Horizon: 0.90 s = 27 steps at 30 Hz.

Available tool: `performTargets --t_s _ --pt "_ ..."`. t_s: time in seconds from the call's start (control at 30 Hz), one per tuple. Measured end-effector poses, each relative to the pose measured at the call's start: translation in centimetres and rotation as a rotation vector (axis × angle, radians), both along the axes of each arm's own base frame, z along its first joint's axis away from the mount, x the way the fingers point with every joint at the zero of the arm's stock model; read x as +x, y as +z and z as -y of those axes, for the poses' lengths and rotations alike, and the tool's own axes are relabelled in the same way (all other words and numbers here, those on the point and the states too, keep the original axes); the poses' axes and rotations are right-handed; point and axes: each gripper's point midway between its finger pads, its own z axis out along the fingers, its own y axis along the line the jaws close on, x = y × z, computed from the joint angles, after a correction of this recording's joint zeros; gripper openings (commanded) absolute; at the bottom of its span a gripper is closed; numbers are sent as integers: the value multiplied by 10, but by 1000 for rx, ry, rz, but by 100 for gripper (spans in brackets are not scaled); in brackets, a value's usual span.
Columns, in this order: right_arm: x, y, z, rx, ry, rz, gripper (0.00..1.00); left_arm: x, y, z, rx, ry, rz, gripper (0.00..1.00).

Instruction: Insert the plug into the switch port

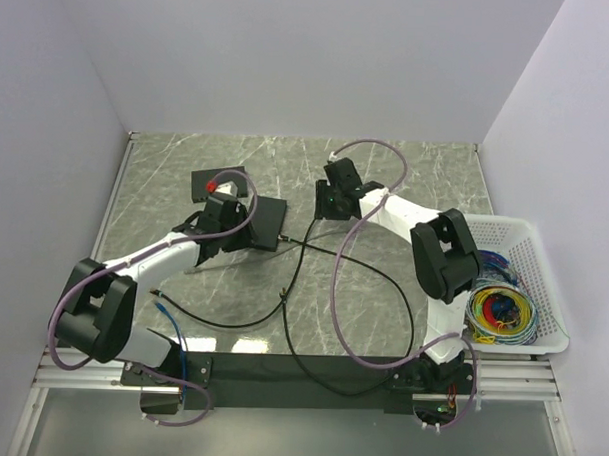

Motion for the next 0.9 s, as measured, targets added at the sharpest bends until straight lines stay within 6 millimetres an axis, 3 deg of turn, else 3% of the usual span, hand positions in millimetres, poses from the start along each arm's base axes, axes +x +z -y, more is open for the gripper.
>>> performTargets --t_s 0.23,0.33,0.47,0.53,0.6,0.77,0.9 --pt "-17 -3 -14 10 60 -7 54 0 8 -11 7 75 12 52" --pt "-40 7 -38 -44 144 41 54 -2 2 -24 -3 126 -6 53" --pt "-89 30 -100 -40 337 136 56 -6 -1 -74 -35 283 -21 54" --pt "-116 38 -125 -5 444 168 56 -4 13 -102 -47 379 19 56" --pt "-134 43 -144 24 536 188 57 0 33 -118 -66 437 82 59" --pt "-145 43 -177 76 693 205 61 -3 74 -157 -102 578 209 69" --pt "-136 36 -222 118 791 207 62 -12 74 -193 -114 694 226 68"
